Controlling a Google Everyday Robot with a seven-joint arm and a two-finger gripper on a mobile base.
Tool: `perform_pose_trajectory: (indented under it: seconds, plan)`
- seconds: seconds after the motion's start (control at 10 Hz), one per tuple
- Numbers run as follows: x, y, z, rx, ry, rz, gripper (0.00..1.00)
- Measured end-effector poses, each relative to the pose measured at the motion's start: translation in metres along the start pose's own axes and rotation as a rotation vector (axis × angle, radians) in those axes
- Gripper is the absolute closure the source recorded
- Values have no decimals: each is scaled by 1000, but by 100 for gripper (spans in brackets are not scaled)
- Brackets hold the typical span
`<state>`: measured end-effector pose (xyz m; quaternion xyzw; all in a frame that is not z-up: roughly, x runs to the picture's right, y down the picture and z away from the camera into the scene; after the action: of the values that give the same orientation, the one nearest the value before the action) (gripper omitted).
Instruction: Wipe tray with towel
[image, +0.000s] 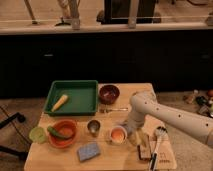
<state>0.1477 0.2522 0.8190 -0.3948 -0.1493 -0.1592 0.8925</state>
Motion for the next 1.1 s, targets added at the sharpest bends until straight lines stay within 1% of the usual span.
perform_pose_trajectory:
  seconds: [0.4, 0.5, 0.6, 0.7, 0.8, 1.0, 1.1]
  plan:
    - [0, 2, -2, 1, 17, 17, 20]
    - [-2, 2, -3, 5, 28, 14, 20]
    - [-7, 1, -10, 20, 47, 17, 20]
    - [-15, 1, -21, 29, 68, 18, 20]
    - [-20, 1, -29, 33, 84, 20, 20]
    - [-25, -1, -31, 36, 109, 25, 20]
    - [-28, -4, -30, 47, 114, 29, 20]
